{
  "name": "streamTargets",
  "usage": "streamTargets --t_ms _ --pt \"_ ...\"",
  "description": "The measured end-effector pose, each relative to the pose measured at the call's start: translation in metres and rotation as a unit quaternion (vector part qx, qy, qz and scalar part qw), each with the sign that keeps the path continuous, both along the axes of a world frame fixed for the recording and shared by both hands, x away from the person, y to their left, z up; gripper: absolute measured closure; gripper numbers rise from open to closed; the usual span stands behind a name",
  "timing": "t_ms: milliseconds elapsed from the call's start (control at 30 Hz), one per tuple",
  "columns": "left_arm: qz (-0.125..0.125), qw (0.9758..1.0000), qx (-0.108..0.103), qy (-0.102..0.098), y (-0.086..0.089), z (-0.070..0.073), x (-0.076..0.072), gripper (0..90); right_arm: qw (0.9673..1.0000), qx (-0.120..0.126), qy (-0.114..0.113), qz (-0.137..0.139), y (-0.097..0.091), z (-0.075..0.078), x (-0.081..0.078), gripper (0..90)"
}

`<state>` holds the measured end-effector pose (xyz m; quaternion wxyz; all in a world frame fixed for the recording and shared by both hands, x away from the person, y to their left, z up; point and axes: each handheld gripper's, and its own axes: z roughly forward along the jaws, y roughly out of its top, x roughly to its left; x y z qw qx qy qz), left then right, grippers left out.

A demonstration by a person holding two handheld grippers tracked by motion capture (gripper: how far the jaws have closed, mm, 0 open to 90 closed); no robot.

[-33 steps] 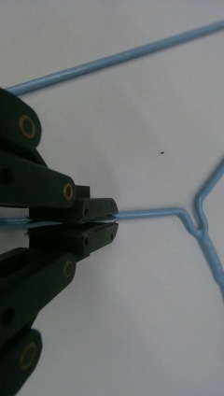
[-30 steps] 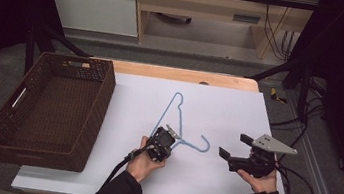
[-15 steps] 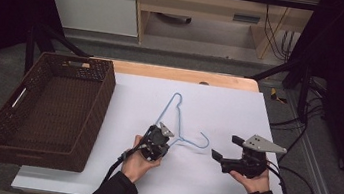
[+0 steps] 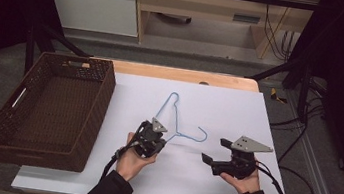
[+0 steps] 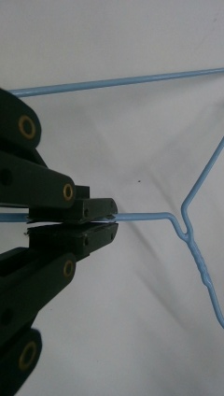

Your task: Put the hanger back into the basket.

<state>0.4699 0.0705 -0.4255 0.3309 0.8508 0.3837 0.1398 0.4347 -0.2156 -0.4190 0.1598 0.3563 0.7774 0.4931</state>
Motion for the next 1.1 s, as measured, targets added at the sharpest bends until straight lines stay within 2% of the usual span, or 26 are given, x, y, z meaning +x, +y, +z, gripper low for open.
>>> streamTargets --t_ms 267,400,667,1033,1100 --pt "0.001 1.0000 -0.001 -0.001 0.003 0.005 0.000 87.3 0.9998 -0.005 0.016 0.011 0.011 -0.010 0.003 15.7" --pt "0.005 0.9999 -0.009 -0.003 0.004 0.005 0.001 87.3 0.9996 -0.007 0.025 0.013 0.016 -0.015 0.005 17.3" --pt "0.002 0.9999 -0.009 -0.004 0.004 0.007 0.001 87.3 0.9989 -0.008 0.045 0.013 0.032 -0.029 0.019 22.7" --pt "0.000 0.9998 -0.017 -0.010 0.006 0.011 -0.003 87.3 0.9989 0.001 0.047 0.003 0.047 -0.040 0.037 28.0" --pt "-0.003 0.9999 -0.013 -0.008 0.006 0.011 -0.003 87.3 0.9987 0.007 0.049 0.002 0.051 -0.042 0.041 28.7"
